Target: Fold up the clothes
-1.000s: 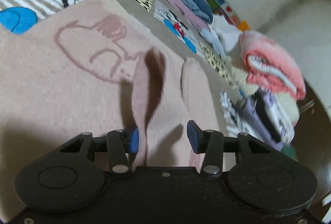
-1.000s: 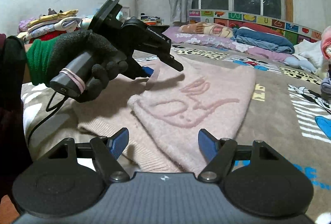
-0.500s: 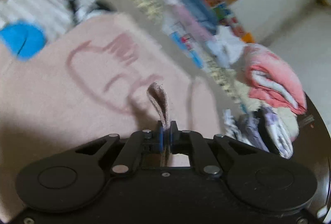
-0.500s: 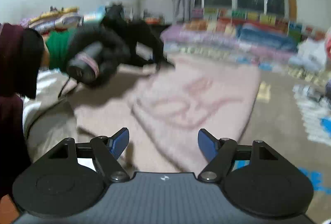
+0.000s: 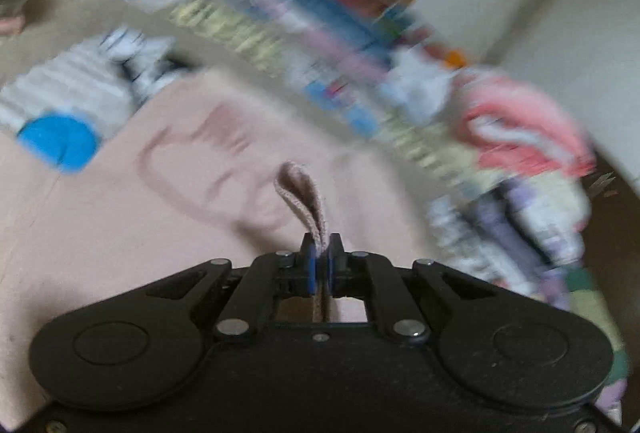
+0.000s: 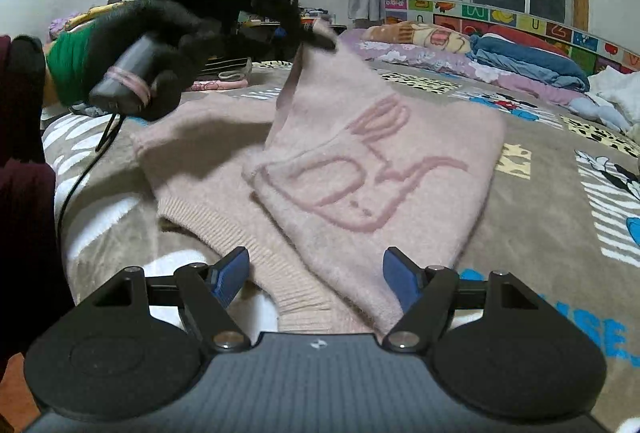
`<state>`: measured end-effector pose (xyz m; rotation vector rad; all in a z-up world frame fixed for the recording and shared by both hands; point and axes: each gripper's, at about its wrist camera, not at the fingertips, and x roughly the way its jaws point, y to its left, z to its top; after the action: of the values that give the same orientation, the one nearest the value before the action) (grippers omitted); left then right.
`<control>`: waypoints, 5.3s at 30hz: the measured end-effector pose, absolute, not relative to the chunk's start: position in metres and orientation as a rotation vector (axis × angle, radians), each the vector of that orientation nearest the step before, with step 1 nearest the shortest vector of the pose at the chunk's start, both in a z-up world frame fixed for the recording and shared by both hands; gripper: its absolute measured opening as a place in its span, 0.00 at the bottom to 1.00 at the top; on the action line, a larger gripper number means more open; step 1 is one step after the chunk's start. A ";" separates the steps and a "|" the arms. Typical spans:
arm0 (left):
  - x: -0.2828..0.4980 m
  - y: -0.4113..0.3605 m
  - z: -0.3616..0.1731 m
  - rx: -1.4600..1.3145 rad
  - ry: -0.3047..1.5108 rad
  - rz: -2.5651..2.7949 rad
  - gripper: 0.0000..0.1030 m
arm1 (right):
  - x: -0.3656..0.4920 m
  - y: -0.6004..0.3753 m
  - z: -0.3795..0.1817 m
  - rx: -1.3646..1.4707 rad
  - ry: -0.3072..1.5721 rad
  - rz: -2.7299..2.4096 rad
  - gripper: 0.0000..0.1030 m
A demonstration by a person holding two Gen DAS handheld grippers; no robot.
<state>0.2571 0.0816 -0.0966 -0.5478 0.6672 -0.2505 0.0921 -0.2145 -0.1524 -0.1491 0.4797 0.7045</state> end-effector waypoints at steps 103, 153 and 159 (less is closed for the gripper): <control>0.287 -0.077 -0.066 -0.114 0.637 -0.326 0.41 | 0.079 -0.197 -0.145 -0.245 0.463 0.791 0.77; 0.483 0.008 -0.119 -0.669 0.813 -0.276 0.34 | 0.120 -0.192 -0.141 -0.113 0.543 0.756 0.88; 0.496 0.003 -0.132 -0.671 0.836 -0.309 0.15 | 0.126 -0.193 -0.143 -0.090 0.544 0.776 0.91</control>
<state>0.4958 0.0029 -0.1315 -0.6712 0.8359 -0.3089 0.1259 -0.1926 -0.1428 -0.0902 0.5439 0.7759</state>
